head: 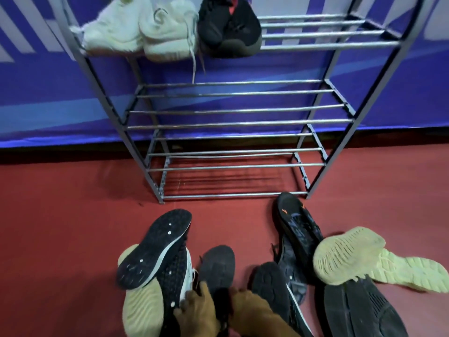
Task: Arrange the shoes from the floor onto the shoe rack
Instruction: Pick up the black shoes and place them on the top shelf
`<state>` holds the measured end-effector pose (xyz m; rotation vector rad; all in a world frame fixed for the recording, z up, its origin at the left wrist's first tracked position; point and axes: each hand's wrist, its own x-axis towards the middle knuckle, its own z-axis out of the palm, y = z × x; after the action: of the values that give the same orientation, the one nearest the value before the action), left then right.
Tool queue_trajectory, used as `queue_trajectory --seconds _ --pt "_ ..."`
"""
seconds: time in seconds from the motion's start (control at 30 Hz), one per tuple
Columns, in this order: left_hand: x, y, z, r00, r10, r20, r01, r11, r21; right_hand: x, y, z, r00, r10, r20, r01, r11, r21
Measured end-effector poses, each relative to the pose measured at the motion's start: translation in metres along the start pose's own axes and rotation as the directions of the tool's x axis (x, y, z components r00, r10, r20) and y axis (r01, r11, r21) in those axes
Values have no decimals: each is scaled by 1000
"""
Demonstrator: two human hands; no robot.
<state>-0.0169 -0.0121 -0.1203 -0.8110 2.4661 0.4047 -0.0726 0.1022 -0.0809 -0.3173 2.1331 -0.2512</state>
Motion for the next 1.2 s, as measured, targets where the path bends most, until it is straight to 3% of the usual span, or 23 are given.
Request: queue_trajectory --seconds 0.1,0.13,0.2,0.27,0.33,0.37,0.5,0.67,0.9,1.07,1.2 --pt "2 -6 1 999 -34 9 35 963 -267 0 -3 -1 1000 20 -19 -21 1000 -19" --pt "3 -11 4 999 -37 -1 35 960 -279 -5 -4 -4 999 20 -29 -21 999 -29" --pt "0 -6 -8 989 -91 116 120 955 -271 -15 -3 -11 999 0 -52 -2 999 -42" --pt "1 3 -20 987 -125 102 148 952 -266 -25 2 -18 998 -20 -61 16 998 -64" --pt "-4 6 -31 982 -41 186 83 971 -226 -34 7 -23 997 -22 -77 16 996 -84" --pt "-7 6 -36 975 11 220 55 955 -290 -38 8 -24 996 -20 -86 13 996 -84" --pt "-20 9 -63 932 123 340 123 776 -618 -51 15 -30 991 -31 -131 25 998 -53" --pt "-40 12 -96 878 221 425 235 575 -784 -63 28 -34 976 -30 -214 47 996 72" --pt "-68 10 -122 862 324 391 216 463 -860 -81 30 -34 966 -18 -258 113 927 358" --pt "-79 7 -118 823 384 418 194 502 -843 -89 26 -27 963 -71 -259 181 884 431" --pt "-80 3 -111 844 349 408 194 510 -838 -92 26 -20 965 -80 -252 192 865 463"
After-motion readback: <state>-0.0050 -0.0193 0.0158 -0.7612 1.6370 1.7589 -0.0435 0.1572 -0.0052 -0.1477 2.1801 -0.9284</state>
